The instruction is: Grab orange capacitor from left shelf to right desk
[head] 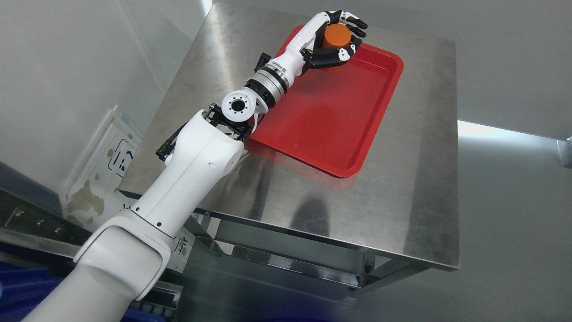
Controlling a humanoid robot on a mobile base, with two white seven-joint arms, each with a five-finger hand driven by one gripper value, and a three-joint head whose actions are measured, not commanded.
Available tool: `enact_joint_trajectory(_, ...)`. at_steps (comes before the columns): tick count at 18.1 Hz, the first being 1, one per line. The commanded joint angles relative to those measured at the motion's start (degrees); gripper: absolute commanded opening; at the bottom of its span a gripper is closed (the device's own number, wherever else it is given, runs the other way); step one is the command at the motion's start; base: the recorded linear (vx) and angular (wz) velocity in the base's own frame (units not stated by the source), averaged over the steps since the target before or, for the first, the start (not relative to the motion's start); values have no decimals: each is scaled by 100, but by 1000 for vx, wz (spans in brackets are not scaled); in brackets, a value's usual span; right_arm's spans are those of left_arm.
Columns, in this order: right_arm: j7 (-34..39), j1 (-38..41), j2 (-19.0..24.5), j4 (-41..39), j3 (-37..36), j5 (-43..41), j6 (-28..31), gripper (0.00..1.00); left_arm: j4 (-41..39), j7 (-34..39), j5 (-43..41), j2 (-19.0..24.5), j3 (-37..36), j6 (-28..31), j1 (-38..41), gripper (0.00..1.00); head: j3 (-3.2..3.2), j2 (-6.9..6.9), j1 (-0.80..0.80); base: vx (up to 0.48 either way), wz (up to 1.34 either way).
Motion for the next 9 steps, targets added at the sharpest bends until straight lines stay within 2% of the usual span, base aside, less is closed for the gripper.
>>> enact_joint_trajectory(1,2,132,-100,-100,-62,35,-1,100,668,-32,10,100,110,-22,26,30,0,0,0,0,0)
enact_joint_trajectory(3,2,132,-100,-100,-62,35,-1,100,660,-67,10,100,93,-13,35,40,0,0,0,0,0)
enact_joint_trajectory(6,2,132,-100,-100,-62,35,-1,100,633,-76,28,100,92,-13,26,49,0,1,0,0,0)
enact_joint_trajectory(9,2,123,-100,-100,-62,35,-1,100,528,-76,36,100,145,-13,18,65,0,1,0,0,0)
